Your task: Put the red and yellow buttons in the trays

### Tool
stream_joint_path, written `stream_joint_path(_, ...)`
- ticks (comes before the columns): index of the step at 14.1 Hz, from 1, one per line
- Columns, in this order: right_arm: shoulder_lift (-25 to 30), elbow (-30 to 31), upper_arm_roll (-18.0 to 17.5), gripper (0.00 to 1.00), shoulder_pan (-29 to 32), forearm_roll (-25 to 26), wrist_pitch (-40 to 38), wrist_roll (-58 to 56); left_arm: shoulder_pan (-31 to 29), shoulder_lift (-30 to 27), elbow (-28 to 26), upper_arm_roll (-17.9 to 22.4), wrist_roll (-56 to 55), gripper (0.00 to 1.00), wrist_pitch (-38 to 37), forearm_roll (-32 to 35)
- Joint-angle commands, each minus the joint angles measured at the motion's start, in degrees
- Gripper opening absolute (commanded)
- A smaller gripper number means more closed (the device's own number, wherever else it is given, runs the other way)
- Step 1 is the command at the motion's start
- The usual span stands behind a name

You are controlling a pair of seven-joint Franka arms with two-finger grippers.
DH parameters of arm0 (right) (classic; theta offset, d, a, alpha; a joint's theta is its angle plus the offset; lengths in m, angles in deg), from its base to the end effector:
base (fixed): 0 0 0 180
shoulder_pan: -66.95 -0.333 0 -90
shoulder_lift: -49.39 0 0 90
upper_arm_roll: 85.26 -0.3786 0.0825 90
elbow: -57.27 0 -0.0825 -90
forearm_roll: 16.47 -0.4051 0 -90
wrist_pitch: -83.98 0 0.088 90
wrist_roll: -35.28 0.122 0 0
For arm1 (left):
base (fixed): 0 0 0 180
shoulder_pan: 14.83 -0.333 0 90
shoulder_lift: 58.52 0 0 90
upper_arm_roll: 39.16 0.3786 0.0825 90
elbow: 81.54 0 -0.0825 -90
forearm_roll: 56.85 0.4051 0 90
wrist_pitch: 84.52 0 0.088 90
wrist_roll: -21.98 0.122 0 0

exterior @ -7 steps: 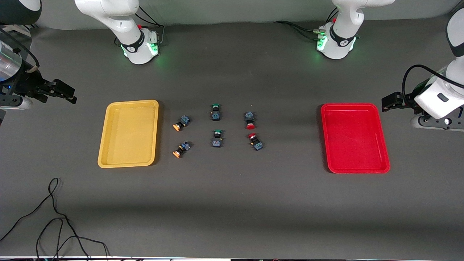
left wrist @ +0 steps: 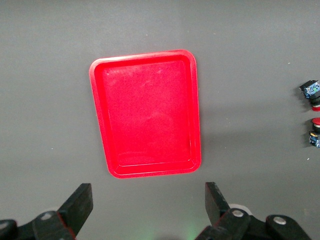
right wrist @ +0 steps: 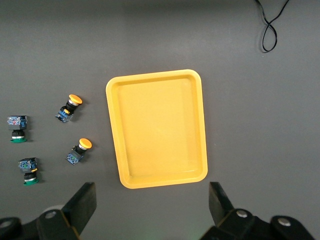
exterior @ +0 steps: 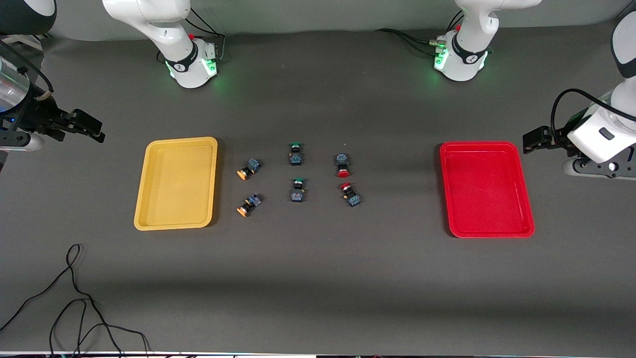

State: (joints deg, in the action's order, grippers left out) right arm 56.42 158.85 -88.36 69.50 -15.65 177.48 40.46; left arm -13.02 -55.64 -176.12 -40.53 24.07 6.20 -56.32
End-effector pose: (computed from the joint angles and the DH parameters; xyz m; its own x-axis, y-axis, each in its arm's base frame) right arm 0.5317 0.0053 0.6453 0.9966 -0.0804 -0.0166 -0.0800 -0.9965 0.0225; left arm 0.5860 -0.0311 0.6047 0.9888 -0.0917 -0.1176 -0.0928 -0.9957 -0.0037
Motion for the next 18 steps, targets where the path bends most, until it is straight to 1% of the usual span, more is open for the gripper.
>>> stream_joint_path(1, -1.0, -0.9, 0.0, 1.0, 0.2, 0.3, -0.3, -1.0, 0.7, -0.7, -0.4, 0.4, -0.2, 1.0, 0.5, 0.0)
stream_joint_path(4, -1.0, -0.7, 0.0, 1.0, 0.1, 0.4, -0.5, -0.8, 0.7, -0.7, -0.5, 0.4, -0.2, 1.0, 0.8, -0.1)
stream_joint_path(6, -1.1, -0.7, 1.0, 1.0, 0.3, 0.1, -0.5, -1.0, 0.7, -0.7, -0.5, 0.4, -0.2, 1.0, 0.8, 0.0)
stream_joint_path(8, -2.9, -0.7, 1.0, 1.0, -0.3, -2.1, -0.1, -0.4, 0.7, -0.7, -0.6, 0.4, -0.2, 1.0, 0.9, 0.0)
stream_joint_path(11, -5.5, -0.6, 0.6, 1.0, -0.4, -2.4, 2.2, -0.4, 0.8, -0.4, -0.6, 0.3, -0.2, 1.0, 0.8, 0.0)
stream_joint_path(13, -6.2, -0.5, 0.4, 1.0, -1.0, -4.1, 3.0, -0.4, 0.8, -0.2, -0.5, 0.2, -0.3, 1.0, 0.8, 0.0)
stream_joint_path(15, -6.2, -0.7, 0.5, 1.0, -1.3, -4.2, 3.1, -0.2, 0.9, -0.2, -0.5, 0.0, -0.4, 1.0, 0.7, -0.1)
stream_joint_path(17, -6.1, -0.9, 0.4, 1.0, -2.6, -4.4, 3.3, 3.9, 1.1, -0.1, -0.7, -0.1, -0.9, 1.0, 0.7, -0.4)
stream_joint_path(18, -6.1, -0.7, 0.4, 1.0, -3.9, -4.5, 4.3, 6.7, 2.5, -0.2, -1.3, -0.1, -2.3, 1.0, 0.7, -0.6)
